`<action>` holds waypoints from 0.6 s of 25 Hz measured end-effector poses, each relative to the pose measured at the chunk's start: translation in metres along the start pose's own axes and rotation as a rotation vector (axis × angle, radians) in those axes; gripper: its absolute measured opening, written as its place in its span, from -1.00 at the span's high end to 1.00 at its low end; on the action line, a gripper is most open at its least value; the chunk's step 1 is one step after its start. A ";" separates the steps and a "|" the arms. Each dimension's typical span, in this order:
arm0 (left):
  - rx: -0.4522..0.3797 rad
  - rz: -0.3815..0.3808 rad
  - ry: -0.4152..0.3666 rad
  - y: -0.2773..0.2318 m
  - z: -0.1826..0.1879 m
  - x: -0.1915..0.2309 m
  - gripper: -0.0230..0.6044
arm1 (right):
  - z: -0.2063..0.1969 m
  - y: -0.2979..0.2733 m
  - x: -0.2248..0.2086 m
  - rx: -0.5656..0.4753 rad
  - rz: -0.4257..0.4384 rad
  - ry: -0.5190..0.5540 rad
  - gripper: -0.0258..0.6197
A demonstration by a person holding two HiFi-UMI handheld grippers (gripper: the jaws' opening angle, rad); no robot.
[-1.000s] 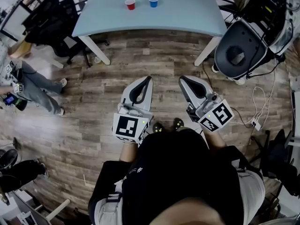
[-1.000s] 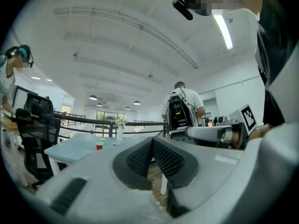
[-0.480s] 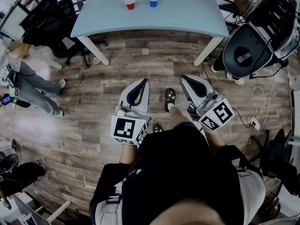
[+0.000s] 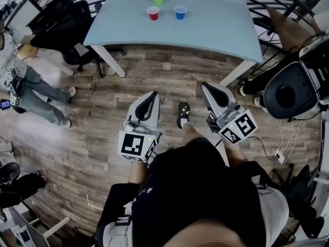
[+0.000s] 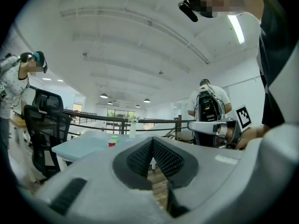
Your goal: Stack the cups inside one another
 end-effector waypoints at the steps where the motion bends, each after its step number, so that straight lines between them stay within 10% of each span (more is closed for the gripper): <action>1: -0.002 0.009 -0.011 -0.009 0.000 0.006 0.98 | -0.001 -0.007 -0.009 -0.001 0.005 0.001 0.91; 15: 0.042 0.056 0.016 -0.117 -0.013 0.079 0.98 | -0.028 -0.091 -0.117 0.038 0.009 -0.045 0.92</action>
Point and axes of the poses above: the fingertips, and each gripper's own axes: y backward along the fingers, x to its left, z out of its top, the point moved 1 cm from there along y, backward along the fingers, and after that the axes turned 10 degrees about -x, right-handed, at the moved point
